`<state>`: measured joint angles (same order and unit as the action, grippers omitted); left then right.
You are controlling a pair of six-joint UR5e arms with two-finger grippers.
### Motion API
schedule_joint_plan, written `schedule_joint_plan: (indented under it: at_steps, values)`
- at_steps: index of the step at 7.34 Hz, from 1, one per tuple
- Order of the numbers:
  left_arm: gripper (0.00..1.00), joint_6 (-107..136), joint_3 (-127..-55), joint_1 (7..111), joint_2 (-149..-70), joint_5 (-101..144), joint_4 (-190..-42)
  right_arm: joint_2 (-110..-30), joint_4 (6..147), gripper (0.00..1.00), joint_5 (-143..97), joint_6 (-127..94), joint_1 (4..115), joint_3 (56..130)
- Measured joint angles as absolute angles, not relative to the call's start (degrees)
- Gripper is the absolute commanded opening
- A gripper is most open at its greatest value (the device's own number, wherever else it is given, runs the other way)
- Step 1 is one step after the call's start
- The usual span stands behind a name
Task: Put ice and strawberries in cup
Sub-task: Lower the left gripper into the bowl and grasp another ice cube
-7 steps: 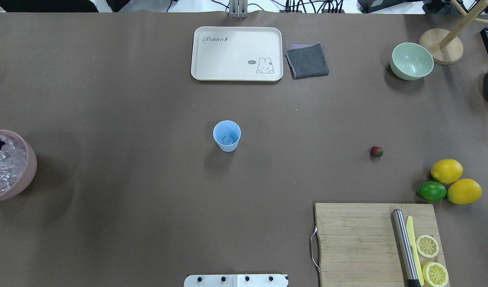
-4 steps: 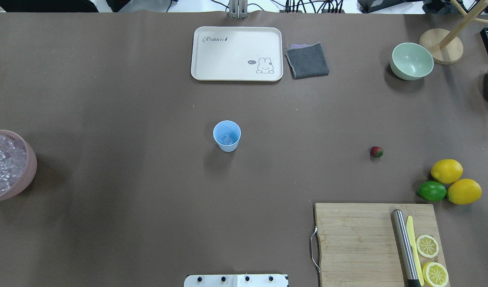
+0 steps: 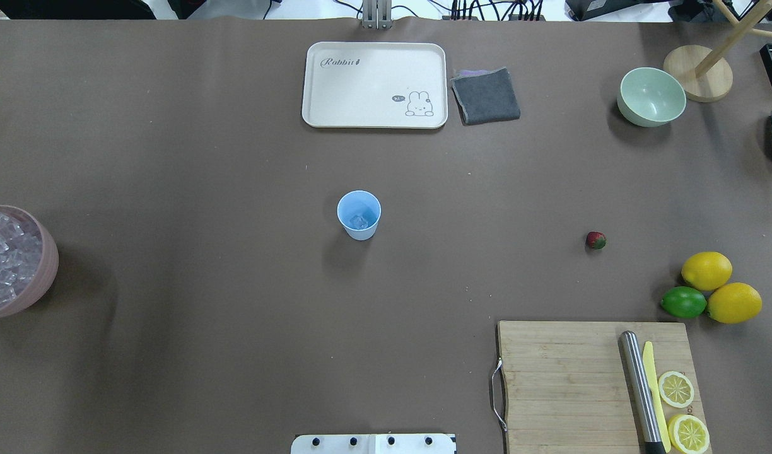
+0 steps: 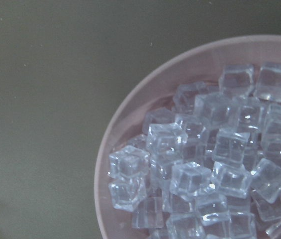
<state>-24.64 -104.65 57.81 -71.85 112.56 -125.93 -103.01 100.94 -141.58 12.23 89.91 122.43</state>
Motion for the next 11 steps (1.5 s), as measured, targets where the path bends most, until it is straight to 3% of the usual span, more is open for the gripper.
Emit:
schedule_joint_plan:
  at_steps: [3, 9, 11]
  values:
    - [0.76, -24.5, -104.6, 56.8, -71.4, 113.9, -126.0, -103.5, 101.1, 0.99, -141.6, 12.2, 89.9, 123.1]
    - [0.71, -24.5, -103.8, 56.2, -71.5, 113.6, -126.0, -103.6, 101.1, 0.99, -141.7, 12.2, 89.9, 123.2]
    - [0.48, -24.5, -103.6, 56.1, -71.7, 113.7, -126.0, -103.6, 101.1, 0.99, -141.7, 12.2, 89.9, 123.3]
